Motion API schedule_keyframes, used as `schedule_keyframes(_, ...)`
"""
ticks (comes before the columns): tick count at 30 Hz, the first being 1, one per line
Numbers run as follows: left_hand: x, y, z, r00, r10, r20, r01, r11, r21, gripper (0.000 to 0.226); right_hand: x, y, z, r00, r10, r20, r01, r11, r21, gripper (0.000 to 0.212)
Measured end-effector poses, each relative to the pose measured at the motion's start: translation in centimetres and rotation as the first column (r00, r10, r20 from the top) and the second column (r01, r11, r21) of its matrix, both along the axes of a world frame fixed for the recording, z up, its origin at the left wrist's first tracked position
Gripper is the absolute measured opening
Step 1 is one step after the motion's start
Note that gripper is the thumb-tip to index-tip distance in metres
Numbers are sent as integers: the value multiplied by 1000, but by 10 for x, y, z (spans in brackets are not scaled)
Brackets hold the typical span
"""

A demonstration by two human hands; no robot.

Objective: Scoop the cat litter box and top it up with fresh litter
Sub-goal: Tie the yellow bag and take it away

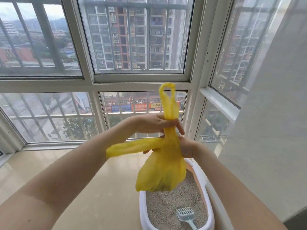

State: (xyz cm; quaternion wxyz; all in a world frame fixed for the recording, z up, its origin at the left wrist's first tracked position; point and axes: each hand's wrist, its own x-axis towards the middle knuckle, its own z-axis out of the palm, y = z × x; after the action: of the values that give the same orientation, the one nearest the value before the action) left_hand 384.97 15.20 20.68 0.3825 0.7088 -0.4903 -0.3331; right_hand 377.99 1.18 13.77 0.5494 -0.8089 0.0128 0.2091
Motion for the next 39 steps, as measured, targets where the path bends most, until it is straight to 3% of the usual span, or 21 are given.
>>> schedule_keyframes(2,6,6,-26,985,41,-167,-70,983,-171,35,-3,9,1,1000,-21,23,11,917,400,33)
schedule_keyframes(4,8,15,-53,928,18,-371,-150,932,-330,33,-13,20,0,992,-118,39,77,830,553,20)
schedule_keyframes(7,-7,17,-74,770,199,-606,-484,801,-352,28,-18,38,-10,950,-270,156,148,830,538,45)
schedule_keyframes(9,-13,15,-79,693,363,-623,-653,682,-329,28,-16,48,-19,905,-373,204,219,821,527,40)
schedule_keyframes(11,-12,21,-80,659,490,-570,-726,612,-313,37,-13,52,-24,848,-474,238,310,806,504,28)
schedule_keyframes(13,-9,31,-77,640,630,-439,-758,612,-226,37,-10,52,-26,792,-546,273,365,781,507,15)
schedule_keyframes(15,-8,38,-73,642,707,-297,-756,648,-92,26,-5,51,-26,736,-566,371,367,794,484,5)
schedule_keyframes(17,-8,41,-70,658,735,-162,-748,664,-27,10,0,52,-28,677,-530,511,361,844,397,10)
schedule_keyframes(22,-3,50,-59,654,733,190,-725,678,-119,5,13,57,-34,618,-404,675,400,900,174,12)
schedule_keyframes(26,-1,53,-62,469,693,548,-679,679,-278,17,14,57,-34,554,-298,777,408,911,59,14)
schedule_keyframes(27,0,53,-64,417,714,562,-705,645,-297,21,13,57,-33,535,-306,787,417,906,69,14)
schedule_keyframes(29,0,57,-69,361,780,512,-760,564,-324,54,11,57,-31,504,-353,788,442,889,116,10)
schedule_keyframes(31,-1,60,-71,390,757,524,-657,628,-418,52,9,56,-29,511,-390,766,451,880,147,8)
schedule_keyframes(32,-3,61,-71,474,730,493,-596,678,-431,41,8,56,-29,527,-400,750,459,876,145,5)
schedule_keyframes(34,-9,62,-71,751,627,205,-549,767,-332,34,8,56,-28,547,-422,723,501,857,121,7)
schedule_keyframes(35,-15,61,-69,837,547,16,-524,810,-265,38,8,55,-28,550,-433,714,528,843,105,11)
schedule_keyframes(36,-17,59,-70,867,488,-102,-499,842,-207,45,9,55,-28,555,-442,705,549,831,88,12)
schedule_keyframes(37,-20,57,-71,874,472,-116,-486,857,-171,51,9,54,-27,565,-441,697,562,824,65,13)
schedule_keyframes(39,-20,53,-76,855,518,7,-512,846,-147,51,8,52,-25,603,-433,670,567,823,21,26)
